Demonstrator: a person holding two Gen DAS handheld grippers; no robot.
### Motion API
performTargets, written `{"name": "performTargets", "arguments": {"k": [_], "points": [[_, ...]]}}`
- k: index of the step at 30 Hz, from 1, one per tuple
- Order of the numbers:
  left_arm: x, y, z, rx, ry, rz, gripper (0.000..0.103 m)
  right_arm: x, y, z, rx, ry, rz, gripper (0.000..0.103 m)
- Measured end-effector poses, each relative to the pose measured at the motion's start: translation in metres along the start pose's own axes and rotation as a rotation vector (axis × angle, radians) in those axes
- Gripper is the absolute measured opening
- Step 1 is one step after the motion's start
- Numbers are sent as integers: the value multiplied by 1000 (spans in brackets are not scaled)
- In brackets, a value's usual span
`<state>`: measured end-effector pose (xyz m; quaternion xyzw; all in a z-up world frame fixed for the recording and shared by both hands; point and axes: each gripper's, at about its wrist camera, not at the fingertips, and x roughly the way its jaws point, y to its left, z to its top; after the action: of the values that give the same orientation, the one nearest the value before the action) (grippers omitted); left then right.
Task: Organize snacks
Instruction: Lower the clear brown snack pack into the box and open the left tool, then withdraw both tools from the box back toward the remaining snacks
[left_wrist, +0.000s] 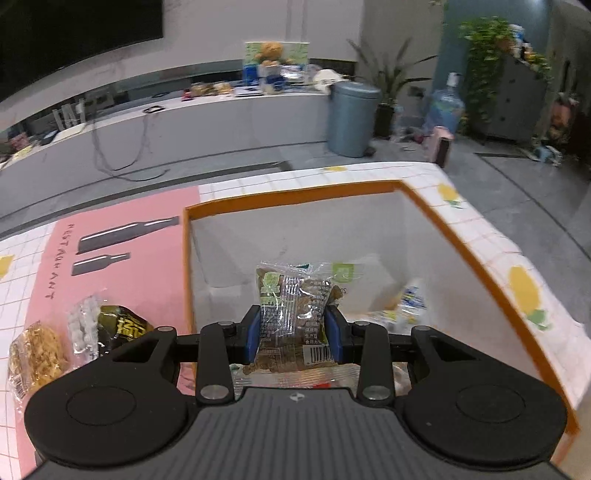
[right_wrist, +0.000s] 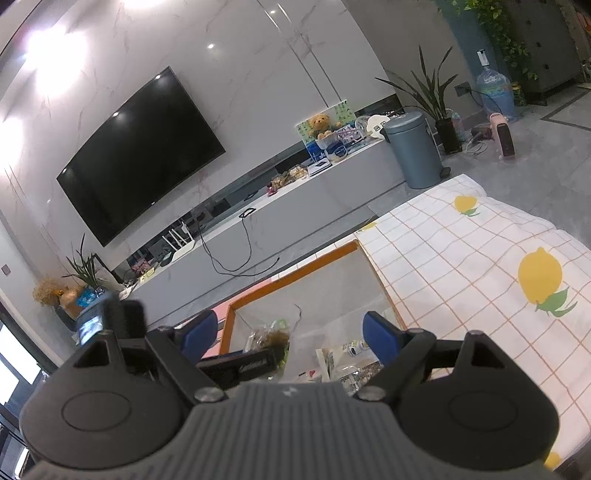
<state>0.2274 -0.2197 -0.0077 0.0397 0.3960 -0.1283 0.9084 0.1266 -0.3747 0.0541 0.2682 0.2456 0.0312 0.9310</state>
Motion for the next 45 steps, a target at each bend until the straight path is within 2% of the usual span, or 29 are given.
{"name": "performTargets", "arguments": {"k": [2,5,6,8,10,11,14,26,33,38,45], "points": [[9,1,2,-12,16,43,41,2,0,0,0,5,-2,84],[13,4,4,-19,17,36,42,3,1,-1,-5,10,-5,84],[11,4,4,-24,10,39,45,3,1,-1,-5,11,-6,84],[6,6,4,-44,-19,51,63,3,1,-1,-4,11,-9,84],[-1,8,5,-61,-46,11,87,3,2,-1,-4,13,-10,84],[-4,9,6,-79,-46,-4,91,3,3,-1,-5,15,-10,84],[-13,14,8,-110,-51,-31,91,2,3,-1,-8,16,-11,84],[-57,34,4,-92,-73,-33,90,11,12,-5,-41,36,-4,84],[-83,55,-7,-102,-75,0,90,24,34,-16,-74,52,26,84],[-103,74,-19,-114,-80,34,90,31,59,-27,-147,56,59,84],[-128,102,-36,-144,-94,43,90,34,88,-42,-224,40,94,84]]}}
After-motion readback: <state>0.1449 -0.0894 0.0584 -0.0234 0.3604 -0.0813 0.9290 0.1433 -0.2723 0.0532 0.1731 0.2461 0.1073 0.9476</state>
